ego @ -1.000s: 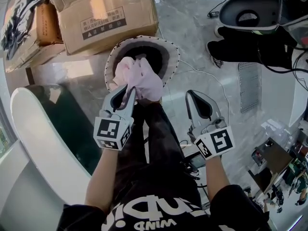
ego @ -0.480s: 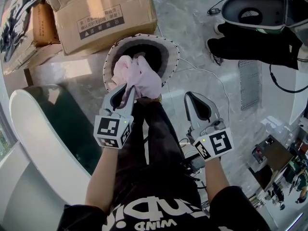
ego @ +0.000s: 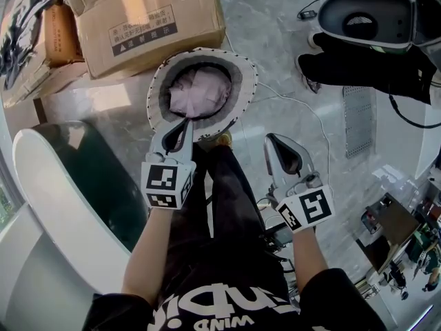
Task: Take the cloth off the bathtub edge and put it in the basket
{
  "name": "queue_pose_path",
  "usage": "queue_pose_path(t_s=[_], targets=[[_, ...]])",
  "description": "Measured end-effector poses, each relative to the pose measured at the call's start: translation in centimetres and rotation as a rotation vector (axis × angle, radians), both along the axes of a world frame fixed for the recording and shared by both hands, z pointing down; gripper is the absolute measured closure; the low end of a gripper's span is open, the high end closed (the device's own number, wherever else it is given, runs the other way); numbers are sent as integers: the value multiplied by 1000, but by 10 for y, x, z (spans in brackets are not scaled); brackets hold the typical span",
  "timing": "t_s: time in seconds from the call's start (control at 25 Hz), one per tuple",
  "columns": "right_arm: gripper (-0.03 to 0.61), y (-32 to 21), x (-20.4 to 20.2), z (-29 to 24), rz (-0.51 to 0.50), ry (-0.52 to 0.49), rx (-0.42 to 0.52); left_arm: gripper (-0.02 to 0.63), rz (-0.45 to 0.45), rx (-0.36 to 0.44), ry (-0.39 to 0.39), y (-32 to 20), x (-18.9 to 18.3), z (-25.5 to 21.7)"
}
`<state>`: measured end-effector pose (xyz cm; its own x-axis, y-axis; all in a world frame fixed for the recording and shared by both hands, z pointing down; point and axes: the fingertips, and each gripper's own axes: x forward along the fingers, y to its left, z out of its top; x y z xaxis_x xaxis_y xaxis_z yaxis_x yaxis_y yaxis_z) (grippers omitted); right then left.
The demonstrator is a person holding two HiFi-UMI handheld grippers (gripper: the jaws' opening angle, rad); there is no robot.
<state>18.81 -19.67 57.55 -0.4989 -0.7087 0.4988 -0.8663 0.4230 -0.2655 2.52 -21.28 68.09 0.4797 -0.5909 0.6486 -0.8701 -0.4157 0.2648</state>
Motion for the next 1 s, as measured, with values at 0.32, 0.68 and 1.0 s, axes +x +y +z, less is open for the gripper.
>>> queue_pose_path(t_s=[0.32,0.68,1.0], targets=[[572,-2,0,4,2,-6,-7,617,-9,-29,7,8,2,8],[572,-17,-19,-37,-26,-47,51,617,16,25,33,4,4,-47],[572,-14,-46,-97,-96,-104,123,617,44,119,77,-1,7,-132]])
